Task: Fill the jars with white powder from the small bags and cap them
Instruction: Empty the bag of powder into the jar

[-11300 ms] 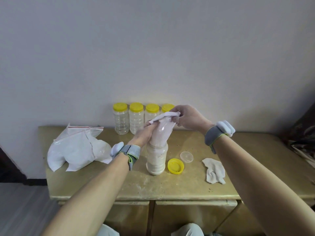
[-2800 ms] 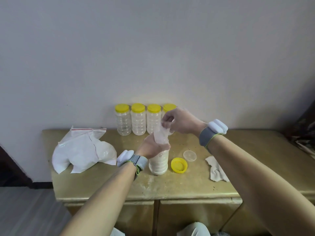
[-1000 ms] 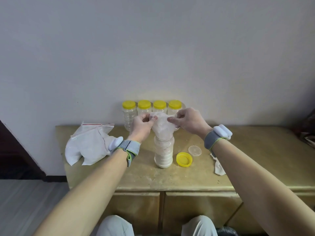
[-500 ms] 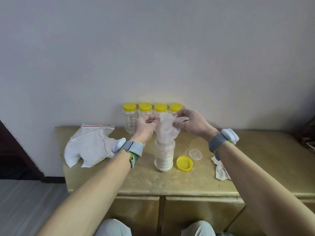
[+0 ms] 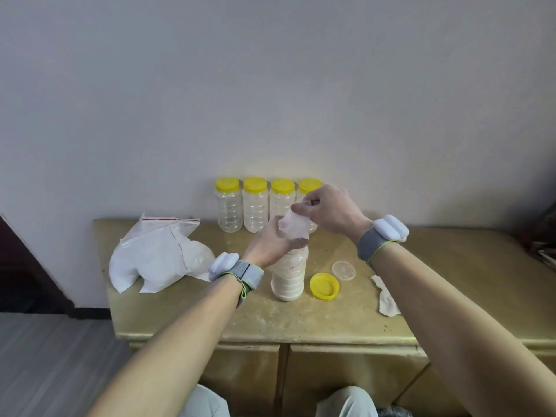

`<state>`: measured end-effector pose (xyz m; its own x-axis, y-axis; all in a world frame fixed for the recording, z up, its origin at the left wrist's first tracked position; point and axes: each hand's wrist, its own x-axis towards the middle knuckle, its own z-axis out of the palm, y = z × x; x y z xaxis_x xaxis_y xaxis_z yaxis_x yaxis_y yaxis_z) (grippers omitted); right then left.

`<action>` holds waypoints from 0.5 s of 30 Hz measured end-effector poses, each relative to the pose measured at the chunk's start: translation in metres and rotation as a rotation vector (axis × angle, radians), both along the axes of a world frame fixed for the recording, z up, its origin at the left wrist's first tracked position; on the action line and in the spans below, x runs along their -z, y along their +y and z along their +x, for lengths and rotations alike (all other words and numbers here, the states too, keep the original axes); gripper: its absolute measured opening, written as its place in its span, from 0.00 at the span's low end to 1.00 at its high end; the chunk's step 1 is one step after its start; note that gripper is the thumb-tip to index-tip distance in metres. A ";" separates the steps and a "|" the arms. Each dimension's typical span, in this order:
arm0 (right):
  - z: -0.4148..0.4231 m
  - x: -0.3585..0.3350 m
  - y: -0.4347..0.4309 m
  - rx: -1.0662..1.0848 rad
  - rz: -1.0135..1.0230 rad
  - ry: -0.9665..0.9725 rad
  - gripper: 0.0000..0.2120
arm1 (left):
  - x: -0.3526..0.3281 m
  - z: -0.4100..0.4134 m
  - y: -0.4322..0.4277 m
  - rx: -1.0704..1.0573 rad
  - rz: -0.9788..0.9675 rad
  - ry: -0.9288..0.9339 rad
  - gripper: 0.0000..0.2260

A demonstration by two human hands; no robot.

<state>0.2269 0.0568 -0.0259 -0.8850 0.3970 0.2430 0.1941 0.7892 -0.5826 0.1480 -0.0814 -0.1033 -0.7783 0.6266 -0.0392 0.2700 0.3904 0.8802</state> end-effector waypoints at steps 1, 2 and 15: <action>0.000 -0.005 0.001 0.014 0.017 0.030 0.14 | 0.003 0.001 0.007 -0.001 -0.001 0.002 0.31; -0.001 -0.008 0.000 0.019 0.036 0.044 0.12 | 0.007 0.003 0.010 -0.011 -0.014 0.013 0.32; 0.001 -0.017 0.003 -0.049 0.140 0.011 0.08 | 0.024 0.004 0.016 -0.067 0.008 0.039 0.22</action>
<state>0.2274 0.0596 -0.0093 -0.8998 0.3146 0.3023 0.1474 0.8714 -0.4680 0.1524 -0.0655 -0.1273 -0.8196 0.5730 -0.0035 0.2775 0.4022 0.8725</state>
